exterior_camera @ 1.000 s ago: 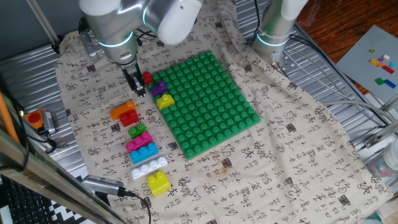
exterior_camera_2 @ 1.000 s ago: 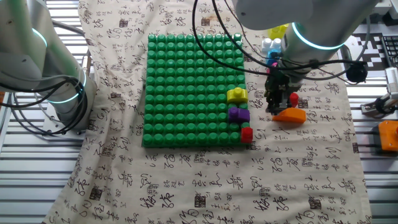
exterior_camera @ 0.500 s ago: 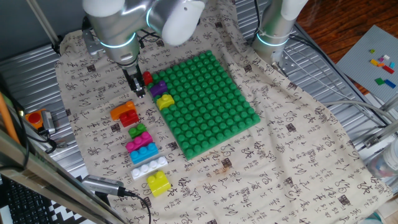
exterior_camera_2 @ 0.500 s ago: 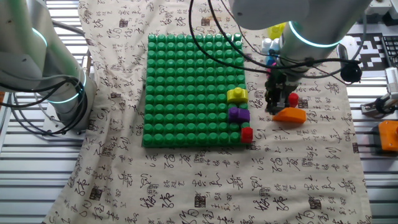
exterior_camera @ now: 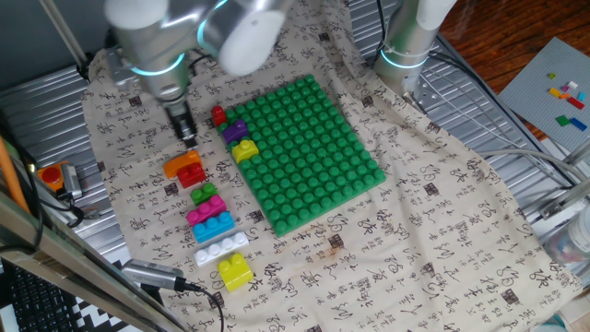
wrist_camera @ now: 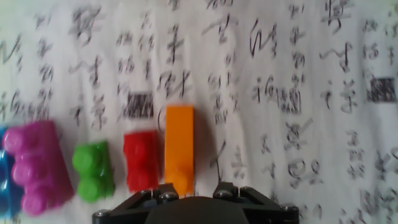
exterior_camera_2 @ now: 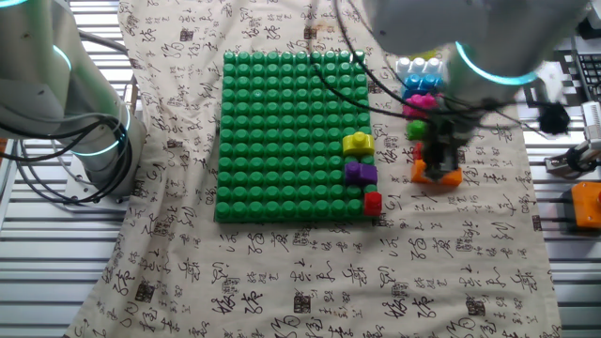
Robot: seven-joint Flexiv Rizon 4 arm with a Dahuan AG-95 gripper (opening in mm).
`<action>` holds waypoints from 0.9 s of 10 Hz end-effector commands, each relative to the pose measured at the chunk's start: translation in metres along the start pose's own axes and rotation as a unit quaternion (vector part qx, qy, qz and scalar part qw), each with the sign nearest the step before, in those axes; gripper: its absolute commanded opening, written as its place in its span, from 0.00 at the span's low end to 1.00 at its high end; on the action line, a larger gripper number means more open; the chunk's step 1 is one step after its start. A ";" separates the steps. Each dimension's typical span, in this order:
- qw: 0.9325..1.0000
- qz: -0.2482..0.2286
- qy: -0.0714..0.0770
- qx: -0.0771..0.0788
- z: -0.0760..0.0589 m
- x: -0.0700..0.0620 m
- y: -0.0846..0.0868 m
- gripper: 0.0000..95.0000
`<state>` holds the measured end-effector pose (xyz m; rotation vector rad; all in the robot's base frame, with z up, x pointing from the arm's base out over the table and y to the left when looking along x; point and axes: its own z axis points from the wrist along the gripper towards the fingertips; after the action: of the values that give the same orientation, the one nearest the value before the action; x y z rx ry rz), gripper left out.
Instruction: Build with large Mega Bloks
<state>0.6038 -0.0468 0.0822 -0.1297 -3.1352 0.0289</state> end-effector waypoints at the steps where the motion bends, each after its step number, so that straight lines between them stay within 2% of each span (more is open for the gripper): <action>1: 1.000 0.000 -0.005 -0.006 0.006 0.000 -0.001 0.40; 4: 1.000 0.002 -0.005 -0.008 0.015 -0.001 0.013 0.40; 9: 1.000 0.001 -0.008 -0.006 0.024 -0.001 0.013 0.40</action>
<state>0.6056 -0.0338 0.0575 -0.1335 -3.1533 0.0130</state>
